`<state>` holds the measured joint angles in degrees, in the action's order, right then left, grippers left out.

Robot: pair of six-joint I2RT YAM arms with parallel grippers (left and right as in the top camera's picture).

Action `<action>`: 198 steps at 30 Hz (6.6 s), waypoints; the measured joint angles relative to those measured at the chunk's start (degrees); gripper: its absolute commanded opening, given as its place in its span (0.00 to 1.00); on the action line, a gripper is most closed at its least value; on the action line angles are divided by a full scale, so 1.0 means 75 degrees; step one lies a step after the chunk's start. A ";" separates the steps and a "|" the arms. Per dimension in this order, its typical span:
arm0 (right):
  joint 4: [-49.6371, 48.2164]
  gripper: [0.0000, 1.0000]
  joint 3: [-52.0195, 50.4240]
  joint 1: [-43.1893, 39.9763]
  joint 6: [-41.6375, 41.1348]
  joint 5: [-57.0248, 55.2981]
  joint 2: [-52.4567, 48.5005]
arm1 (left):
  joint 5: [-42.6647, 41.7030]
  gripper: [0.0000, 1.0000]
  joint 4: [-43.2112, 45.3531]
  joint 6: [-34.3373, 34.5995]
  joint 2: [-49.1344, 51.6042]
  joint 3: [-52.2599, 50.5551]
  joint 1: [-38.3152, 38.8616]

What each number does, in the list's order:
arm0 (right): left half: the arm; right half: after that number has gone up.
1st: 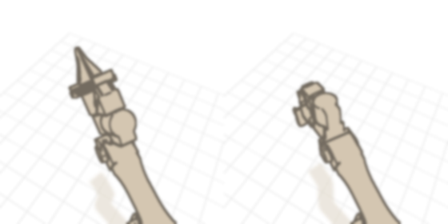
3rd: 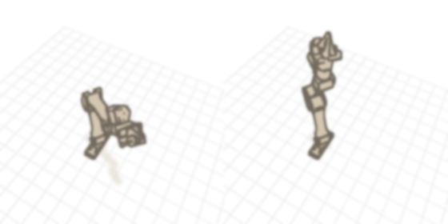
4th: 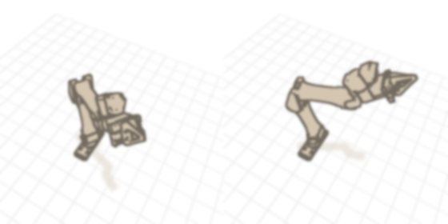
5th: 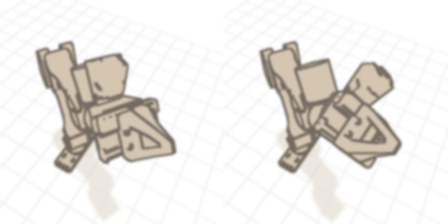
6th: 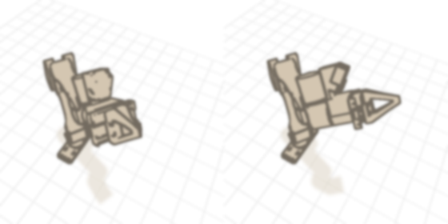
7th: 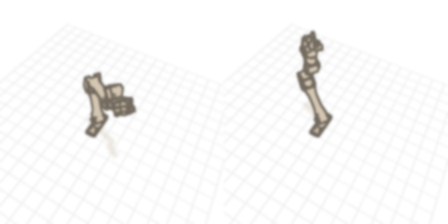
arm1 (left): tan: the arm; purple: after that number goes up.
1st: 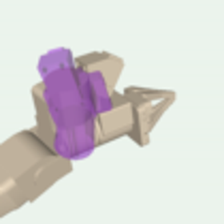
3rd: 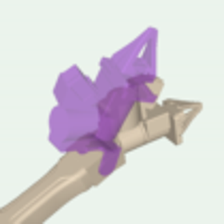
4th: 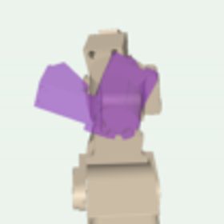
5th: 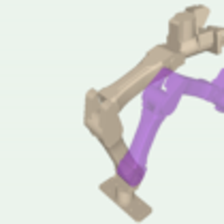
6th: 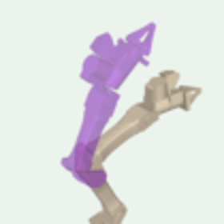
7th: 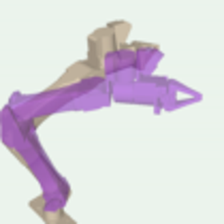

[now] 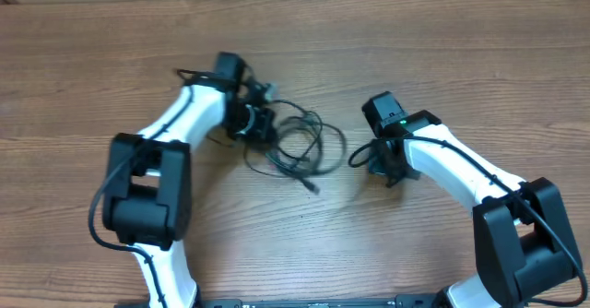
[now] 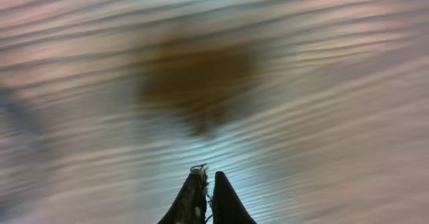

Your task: Untangle cables

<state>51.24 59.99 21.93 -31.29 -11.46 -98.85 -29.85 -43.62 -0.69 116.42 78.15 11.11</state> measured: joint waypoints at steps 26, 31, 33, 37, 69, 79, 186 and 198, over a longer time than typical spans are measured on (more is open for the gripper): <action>-0.2092 0.62 -0.0003 0.0213 0.0437 0.2416 -0.0189 | -0.1233 0.04 0.0251 -0.0154 0.0003 0.0000 0.0000; -0.2157 0.65 -0.0003 0.0227 0.0565 0.2410 -0.0638 | -0.1276 0.04 0.0408 -0.0154 0.0003 0.0000 0.0484; -0.2224 0.66 -0.0003 0.0213 0.0580 0.2381 -0.0641 | -0.1276 0.04 0.0431 -0.0154 0.0003 0.0000 0.0589; -0.2328 0.69 -0.0003 0.0137 0.0688 0.2136 -0.0644 | -0.1276 0.05 0.0452 -0.0154 0.0003 0.0000 0.0673; -0.3182 0.70 0.0831 0.0038 0.1559 0.1376 -0.1480 | -0.0901 0.06 0.0455 -0.0152 0.0012 0.0000 0.0673; -0.2084 0.75 0.0836 0.0023 0.1568 0.0079 -0.1445 | 0.0472 0.07 0.0481 0.0283 0.0012 0.0000 0.0772; -0.0058 0.95 0.0490 -0.0595 0.1565 0.0697 -0.1023 | 0.5560 0.86 -0.1457 0.2573 0.1332 0.2168 0.1711; 0.0396 0.98 0.0487 -0.0729 0.1172 -0.0143 -0.0941 | 0.5686 0.86 -0.1839 0.2932 0.1128 0.1830 -0.0740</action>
<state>54.22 63.64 16.47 -22.50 -12.53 -105.91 12.80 -57.41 21.30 124.88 91.88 5.56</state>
